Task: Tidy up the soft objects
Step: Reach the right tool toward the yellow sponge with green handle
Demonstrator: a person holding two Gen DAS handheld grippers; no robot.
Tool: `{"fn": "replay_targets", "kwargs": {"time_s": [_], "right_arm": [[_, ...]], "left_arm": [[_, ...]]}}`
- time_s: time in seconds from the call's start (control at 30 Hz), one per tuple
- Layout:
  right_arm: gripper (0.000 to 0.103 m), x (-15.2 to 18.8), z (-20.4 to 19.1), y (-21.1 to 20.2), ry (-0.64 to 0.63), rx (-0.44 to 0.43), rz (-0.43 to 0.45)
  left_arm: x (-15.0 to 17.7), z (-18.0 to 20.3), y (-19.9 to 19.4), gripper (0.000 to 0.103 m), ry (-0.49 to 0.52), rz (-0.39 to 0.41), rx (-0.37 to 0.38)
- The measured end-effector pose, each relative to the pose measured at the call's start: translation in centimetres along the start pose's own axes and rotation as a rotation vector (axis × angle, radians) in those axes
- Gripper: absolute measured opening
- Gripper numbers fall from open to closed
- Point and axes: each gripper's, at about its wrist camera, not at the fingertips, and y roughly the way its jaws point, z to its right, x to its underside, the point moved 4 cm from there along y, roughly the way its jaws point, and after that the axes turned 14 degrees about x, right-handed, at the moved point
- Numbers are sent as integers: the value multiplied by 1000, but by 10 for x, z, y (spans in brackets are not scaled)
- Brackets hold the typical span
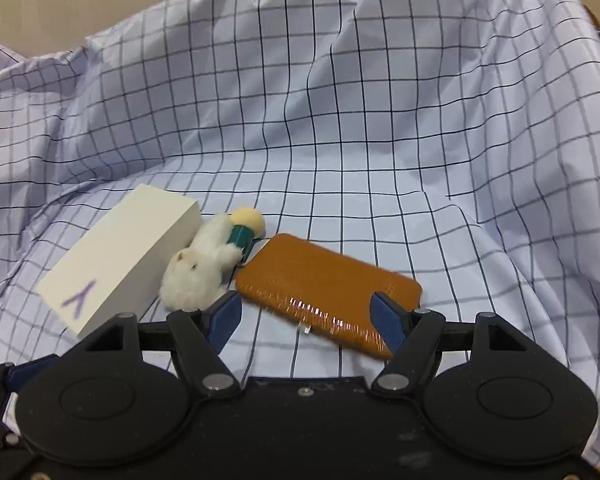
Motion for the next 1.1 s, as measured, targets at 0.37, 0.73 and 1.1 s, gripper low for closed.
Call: {"fn": "replay_targets", "kwargs": {"time_s": [0.37,0.73,1.1], "right_arm": [[71,-54,-35,73,-71,-16,-24],[74,-69,-74,133,-175,9,-46],[74,-95,-31,150,-78,155,-10]], "left_arm": [[-2,-6,49,89,-33,-101,42],[-1,-9,57,97,-45,-122,56],[-1,-10,58,98,-53,-115,74]]}}
